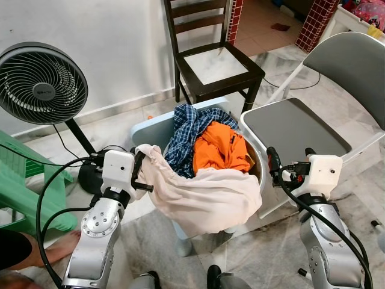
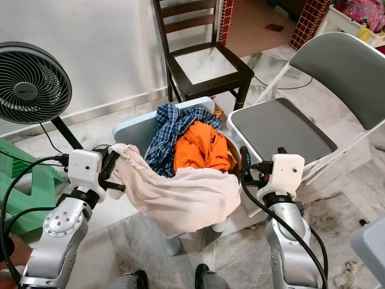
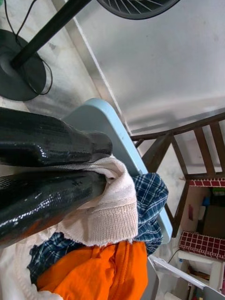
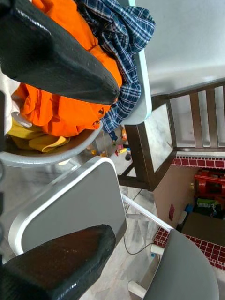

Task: Hang hanger

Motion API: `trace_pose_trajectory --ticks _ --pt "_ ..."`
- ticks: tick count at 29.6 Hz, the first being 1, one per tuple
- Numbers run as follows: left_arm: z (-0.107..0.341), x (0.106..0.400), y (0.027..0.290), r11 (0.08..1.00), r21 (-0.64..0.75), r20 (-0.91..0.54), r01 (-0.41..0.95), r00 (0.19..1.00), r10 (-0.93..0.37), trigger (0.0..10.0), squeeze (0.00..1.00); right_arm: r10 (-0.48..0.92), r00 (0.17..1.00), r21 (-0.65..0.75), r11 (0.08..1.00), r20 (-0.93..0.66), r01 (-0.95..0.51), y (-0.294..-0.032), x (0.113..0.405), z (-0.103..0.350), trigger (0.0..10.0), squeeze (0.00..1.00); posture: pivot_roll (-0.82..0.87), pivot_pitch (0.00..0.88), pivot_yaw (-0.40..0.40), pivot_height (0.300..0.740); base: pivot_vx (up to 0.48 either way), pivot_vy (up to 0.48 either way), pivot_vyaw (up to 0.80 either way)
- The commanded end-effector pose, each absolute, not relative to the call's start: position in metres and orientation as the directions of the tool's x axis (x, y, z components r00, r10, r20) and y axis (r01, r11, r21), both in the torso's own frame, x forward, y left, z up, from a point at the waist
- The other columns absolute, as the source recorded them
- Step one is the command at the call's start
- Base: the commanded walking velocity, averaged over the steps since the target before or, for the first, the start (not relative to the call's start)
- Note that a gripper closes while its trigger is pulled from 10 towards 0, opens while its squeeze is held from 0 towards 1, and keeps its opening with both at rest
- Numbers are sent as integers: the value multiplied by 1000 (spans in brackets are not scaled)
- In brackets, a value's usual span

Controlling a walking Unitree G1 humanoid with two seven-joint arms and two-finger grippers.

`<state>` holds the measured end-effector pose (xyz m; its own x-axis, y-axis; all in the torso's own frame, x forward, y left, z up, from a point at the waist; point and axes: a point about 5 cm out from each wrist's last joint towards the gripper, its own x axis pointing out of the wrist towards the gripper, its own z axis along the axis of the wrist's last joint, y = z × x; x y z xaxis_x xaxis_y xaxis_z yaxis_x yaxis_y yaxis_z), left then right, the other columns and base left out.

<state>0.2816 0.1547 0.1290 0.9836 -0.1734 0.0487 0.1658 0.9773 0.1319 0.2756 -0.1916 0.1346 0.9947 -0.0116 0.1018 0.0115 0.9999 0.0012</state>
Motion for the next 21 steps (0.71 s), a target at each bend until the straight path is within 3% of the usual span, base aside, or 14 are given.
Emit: trace_pose_trajectory --ticks 1,7,21 --pt "126 281 157 977 140 32 163 985 -169 10000 0 -13 995 10 1000 99 12 -191 274 134 10000 0 124 227 2 740 0 0 0" --pt "126 281 156 976 139 26 167 985 -172 10000 0 -11 995 12 1000 98 10 -190 274 135 10000 0 124 228 1 740 0 0 0" --pt "127 282 157 976 141 23 164 985 -169 10000 0 -6 995 18 1000 95 4 -187 276 134 10000 0 126 232 1 740 -249 0 0"
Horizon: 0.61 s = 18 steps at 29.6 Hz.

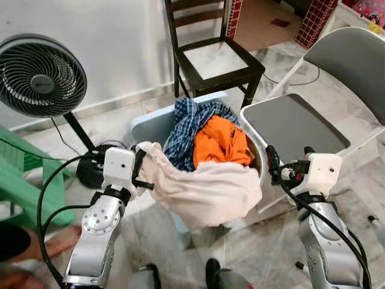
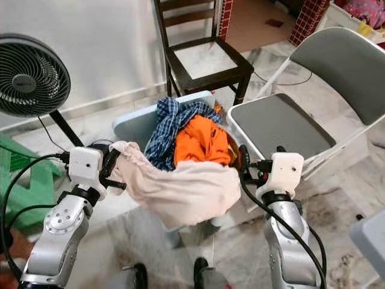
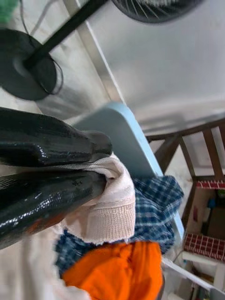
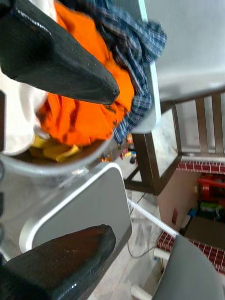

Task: Hang hanger

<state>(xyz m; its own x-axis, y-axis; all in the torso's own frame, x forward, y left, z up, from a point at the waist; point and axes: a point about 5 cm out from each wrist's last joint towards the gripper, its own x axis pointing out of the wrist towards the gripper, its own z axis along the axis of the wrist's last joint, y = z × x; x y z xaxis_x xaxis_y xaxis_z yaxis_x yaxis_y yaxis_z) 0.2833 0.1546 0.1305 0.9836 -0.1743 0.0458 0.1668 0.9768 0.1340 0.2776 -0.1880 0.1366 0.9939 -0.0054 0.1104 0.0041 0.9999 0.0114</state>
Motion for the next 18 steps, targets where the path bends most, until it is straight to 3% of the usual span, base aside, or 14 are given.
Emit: trace_pose_trajectory --ticks 1,18 --pt "127 282 157 976 141 23 164 985 -169 10000 0 -6 995 18 1000 95 4 -187 276 134 10000 0 126 232 1 740 -251 0 0" --pt "125 284 151 975 132 19 179 983 -183 10000 0 -15 995 24 1000 100 13 -186 279 135 10000 0 117 226 -4 740 -250 0 0"
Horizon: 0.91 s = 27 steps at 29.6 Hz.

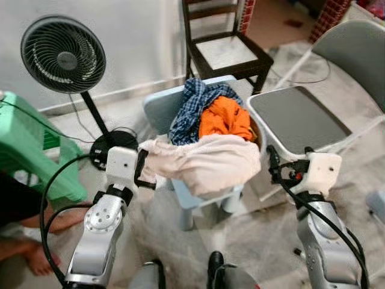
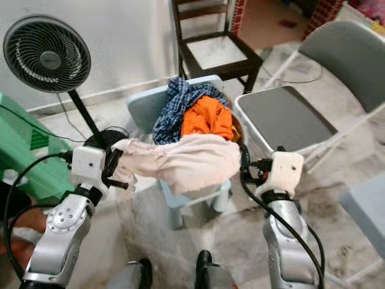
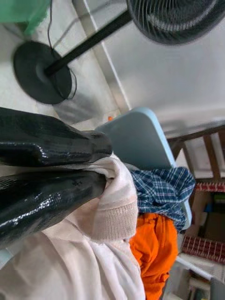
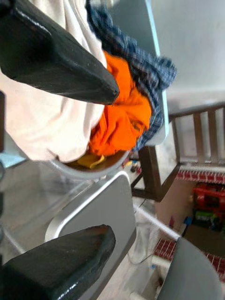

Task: Hang hanger

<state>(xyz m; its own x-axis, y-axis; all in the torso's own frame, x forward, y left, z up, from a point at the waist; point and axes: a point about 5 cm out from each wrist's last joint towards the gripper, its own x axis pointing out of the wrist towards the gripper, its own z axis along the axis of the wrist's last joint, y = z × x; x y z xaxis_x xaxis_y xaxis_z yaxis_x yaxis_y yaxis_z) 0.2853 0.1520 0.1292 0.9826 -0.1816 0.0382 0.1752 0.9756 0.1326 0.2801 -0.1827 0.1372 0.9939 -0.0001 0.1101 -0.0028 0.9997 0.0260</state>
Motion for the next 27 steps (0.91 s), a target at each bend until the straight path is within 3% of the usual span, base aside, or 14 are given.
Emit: trace_pose_trajectory --ticks 1,20,27 --pt "125 284 150 975 132 19 180 983 -184 10000 0 -16 995 24 1000 100 13 -186 279 135 10000 0 117 224 -5 740 -255 0 0" --pt "126 288 147 971 138 27 193 980 -199 10000 0 -30 995 27 999 99 27 -187 281 135 10000 0 112 209 -5 740 -251 0 0" --pt "131 292 145 973 128 50 194 978 -202 10000 0 -29 995 26 999 100 26 -187 282 136 10000 0 108 208 -11 740 0 0 0"
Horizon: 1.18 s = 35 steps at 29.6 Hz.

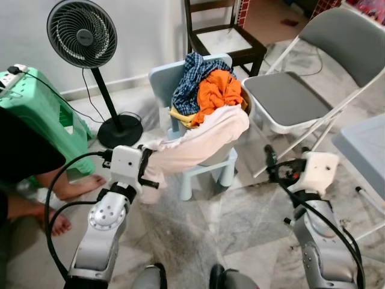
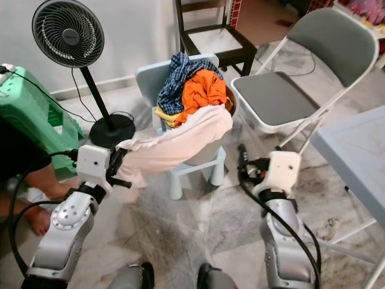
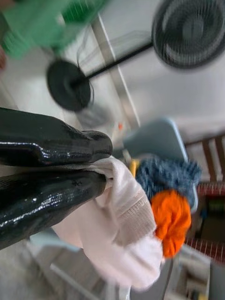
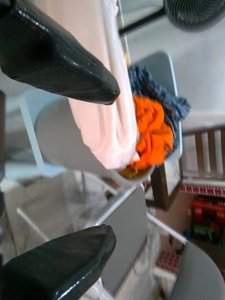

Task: Hang hanger

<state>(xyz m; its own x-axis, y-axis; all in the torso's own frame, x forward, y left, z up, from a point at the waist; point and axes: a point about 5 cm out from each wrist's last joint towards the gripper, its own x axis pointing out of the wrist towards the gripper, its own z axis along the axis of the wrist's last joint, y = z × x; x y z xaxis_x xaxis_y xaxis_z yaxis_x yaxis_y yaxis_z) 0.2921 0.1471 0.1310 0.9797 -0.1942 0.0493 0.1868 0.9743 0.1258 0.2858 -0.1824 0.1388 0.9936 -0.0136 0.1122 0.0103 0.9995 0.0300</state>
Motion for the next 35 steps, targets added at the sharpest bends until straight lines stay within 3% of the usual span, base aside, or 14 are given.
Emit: trace_pose_trajectory --ticks 1,7,21,35 --pt "131 293 145 973 123 53 197 977 -205 10000 0 -29 995 26 999 100 26 -187 282 136 10000 0 107 208 -12 740 0 0 0" --pt "134 295 143 967 90 62 237 968 -243 10000 0 -29 995 19 999 95 27 -188 282 135 10000 0 105 211 -13 740 0 0 -235" --pt "144 297 131 943 49 101 329 938 -333 10000 0 -24 996 20 1000 90 22 -186 281 135 10000 0 97 218 -10 740 0 0 -800" --pt "143 296 123 897 104 81 430 895 -438 10000 0 -31 995 27 999 94 29 -184 283 135 10000 0 103 205 -8 740 0 0 -800"
